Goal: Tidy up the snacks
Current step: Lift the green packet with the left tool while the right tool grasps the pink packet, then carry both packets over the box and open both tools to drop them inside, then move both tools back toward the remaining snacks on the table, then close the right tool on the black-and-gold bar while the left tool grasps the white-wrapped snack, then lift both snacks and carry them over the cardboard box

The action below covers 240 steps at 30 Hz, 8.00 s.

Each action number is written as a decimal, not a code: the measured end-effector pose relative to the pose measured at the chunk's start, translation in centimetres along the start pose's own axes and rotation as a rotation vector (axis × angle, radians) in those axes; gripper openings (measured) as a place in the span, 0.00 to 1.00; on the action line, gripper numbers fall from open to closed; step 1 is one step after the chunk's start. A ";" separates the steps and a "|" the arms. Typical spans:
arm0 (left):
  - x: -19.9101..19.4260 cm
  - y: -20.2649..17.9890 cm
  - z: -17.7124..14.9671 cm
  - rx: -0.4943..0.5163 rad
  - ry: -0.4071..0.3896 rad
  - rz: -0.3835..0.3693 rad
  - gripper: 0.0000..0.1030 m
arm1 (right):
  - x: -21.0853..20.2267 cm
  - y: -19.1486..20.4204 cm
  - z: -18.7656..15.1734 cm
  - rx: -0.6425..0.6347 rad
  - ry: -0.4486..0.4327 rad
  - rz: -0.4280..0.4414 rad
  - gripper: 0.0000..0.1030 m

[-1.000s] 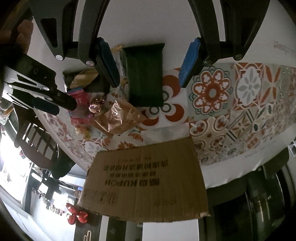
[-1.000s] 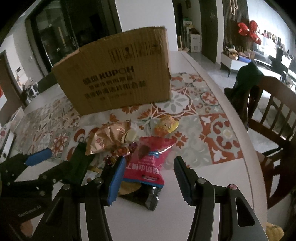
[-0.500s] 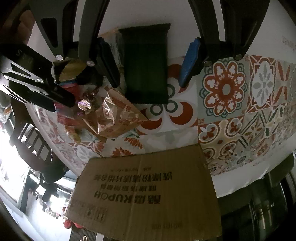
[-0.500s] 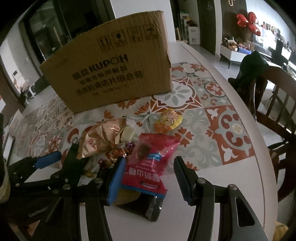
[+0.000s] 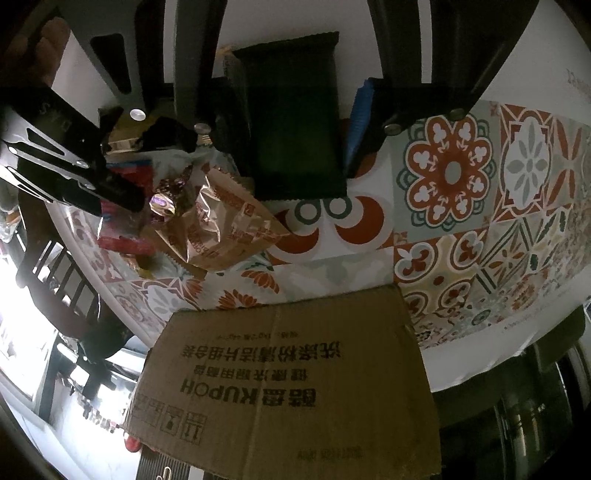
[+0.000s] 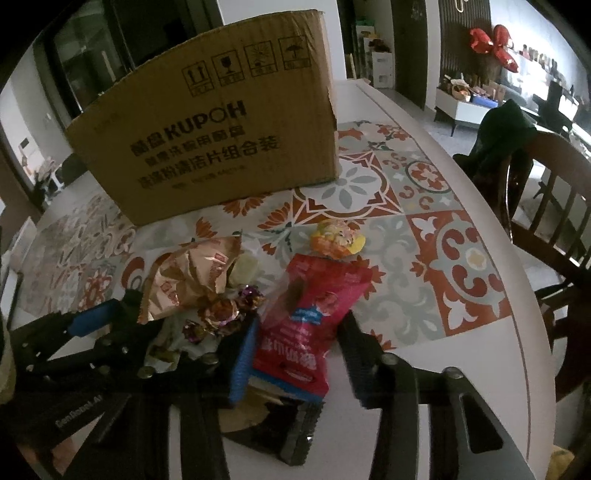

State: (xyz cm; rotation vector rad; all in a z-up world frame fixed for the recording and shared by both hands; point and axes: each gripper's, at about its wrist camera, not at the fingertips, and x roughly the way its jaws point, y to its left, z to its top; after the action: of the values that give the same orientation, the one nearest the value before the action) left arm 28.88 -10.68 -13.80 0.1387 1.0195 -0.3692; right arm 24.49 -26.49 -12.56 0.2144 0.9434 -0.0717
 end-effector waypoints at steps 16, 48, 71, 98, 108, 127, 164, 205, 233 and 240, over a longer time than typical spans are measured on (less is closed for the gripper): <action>-2.6 0.0 -0.4 0.002 -0.068 0.034 0.43 | -2.4 0.1 -0.3 -0.007 -0.063 0.003 0.27; -14.3 -1.1 4.1 0.023 -0.368 0.010 0.43 | -12.8 2.3 3.2 -0.036 -0.335 0.097 0.25; -17.0 -0.8 12.5 0.072 -0.463 0.025 0.43 | -14.0 3.4 11.8 -0.096 -0.425 0.165 0.25; -8.5 0.5 21.4 0.028 -0.288 0.067 0.43 | -5.9 3.3 20.3 -0.185 -0.267 0.160 0.25; -7.8 0.5 21.2 0.050 -0.256 0.116 0.60 | -4.3 3.0 20.5 -0.181 -0.227 0.118 0.40; -15.1 -1.1 13.2 0.083 -0.409 0.172 0.67 | -10.7 2.6 14.4 -0.221 -0.340 0.099 0.54; -13.3 -4.1 -2.9 0.078 -0.215 0.095 0.67 | -10.9 1.8 -0.9 -0.370 -0.131 0.175 0.54; -3.5 -3.1 -3.6 0.026 0.004 0.019 0.47 | -1.1 2.0 -3.3 -0.497 0.098 0.229 0.52; -2.0 -4.0 -3.1 -0.007 -0.008 -0.038 0.18 | -1.9 0.6 -3.6 -0.299 0.029 0.206 0.37; -3.9 -3.6 -3.3 -0.017 -0.053 -0.023 0.18 | -2.9 0.8 -3.5 -0.280 0.006 0.211 0.37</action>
State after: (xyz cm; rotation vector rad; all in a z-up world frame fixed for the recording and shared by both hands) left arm 23.07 -12.21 -11.99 0.1016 0.9725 -0.3830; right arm 20.10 -25.01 -12.11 0.0545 0.9213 0.2546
